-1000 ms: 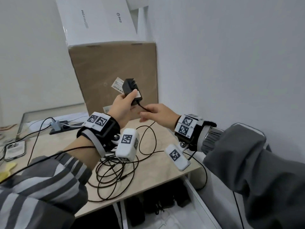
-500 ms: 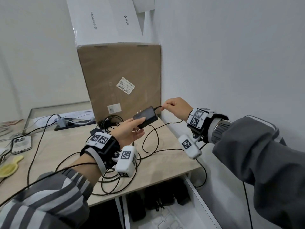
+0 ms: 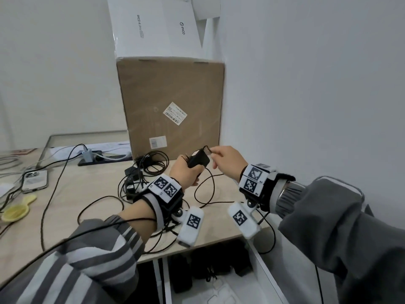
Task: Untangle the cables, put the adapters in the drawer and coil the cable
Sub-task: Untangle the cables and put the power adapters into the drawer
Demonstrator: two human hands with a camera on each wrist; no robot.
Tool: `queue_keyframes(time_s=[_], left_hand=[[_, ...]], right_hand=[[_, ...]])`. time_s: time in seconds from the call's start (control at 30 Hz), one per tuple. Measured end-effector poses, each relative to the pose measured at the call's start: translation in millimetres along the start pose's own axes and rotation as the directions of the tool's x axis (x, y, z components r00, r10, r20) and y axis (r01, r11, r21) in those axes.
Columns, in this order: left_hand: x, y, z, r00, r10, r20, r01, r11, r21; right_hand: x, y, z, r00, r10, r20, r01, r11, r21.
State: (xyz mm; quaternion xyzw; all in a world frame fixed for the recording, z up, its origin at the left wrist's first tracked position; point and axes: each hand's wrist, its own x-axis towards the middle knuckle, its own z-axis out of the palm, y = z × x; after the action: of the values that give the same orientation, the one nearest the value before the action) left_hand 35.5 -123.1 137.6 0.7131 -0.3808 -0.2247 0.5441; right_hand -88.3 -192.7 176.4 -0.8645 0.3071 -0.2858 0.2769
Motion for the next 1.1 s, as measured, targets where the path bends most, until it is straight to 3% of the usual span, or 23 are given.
queue_keyframes(time_s=[0.07,0.17,0.3,0.4,0.57,0.67,0.77,0.83,0.93,1.0,1.03,1.1], left_hand=[[5,-2,2,0.997,-0.047,-0.055,0.037,0.983,-0.177],[6,4,4,0.993,-0.113,-0.033,0.079,0.852,-0.517],[6,13,-10,0.942,-0.227,0.247,0.335,0.660,-0.672],[7,13,-18,0.935,-0.216,0.281,0.349,0.707,-0.615],[11,5,-21,0.982,-0.172,0.077,0.185,0.792,-0.582],[17,8,-29,0.978,-0.204,-0.038,0.134,0.759,-0.638],[12,20,-46,0.989,-0.088,0.119,0.147,0.685,-0.714],[-1,28,-57,0.940,0.055,0.337,0.189,0.739,-0.647],[-21,34,-68,0.749,0.103,0.655,0.146,0.938,-0.315],[-29,32,-70,0.611,-0.002,0.792,0.061,0.997,-0.045],[-31,31,-70,0.571,-0.088,0.816,0.014,0.995,0.097],[-32,27,-66,0.578,-0.257,0.775,-0.067,0.931,0.359]], right_hand=[[-7,-3,11,0.997,-0.034,0.068,0.035,0.999,-0.014],[-15,-6,25,0.989,-0.121,0.082,0.127,0.989,-0.074],[-16,1,29,0.977,-0.206,0.053,0.212,0.964,-0.163],[-15,3,25,0.968,-0.248,0.042,0.252,0.957,-0.144],[-15,-1,23,0.954,-0.289,0.075,0.295,0.951,-0.090],[-18,0,17,0.971,-0.239,0.011,0.235,0.962,0.141],[-24,11,12,0.977,-0.157,0.143,0.110,0.949,0.296],[-25,21,9,0.954,-0.132,0.268,0.043,0.949,0.313],[-19,27,-2,0.921,-0.086,0.380,0.037,0.990,0.135],[-10,26,-10,0.912,-0.043,0.408,0.048,0.999,-0.001],[-5,26,-12,0.905,-0.028,0.424,0.043,0.999,-0.027],[0,19,-15,0.902,-0.013,0.432,0.055,0.995,-0.086]])
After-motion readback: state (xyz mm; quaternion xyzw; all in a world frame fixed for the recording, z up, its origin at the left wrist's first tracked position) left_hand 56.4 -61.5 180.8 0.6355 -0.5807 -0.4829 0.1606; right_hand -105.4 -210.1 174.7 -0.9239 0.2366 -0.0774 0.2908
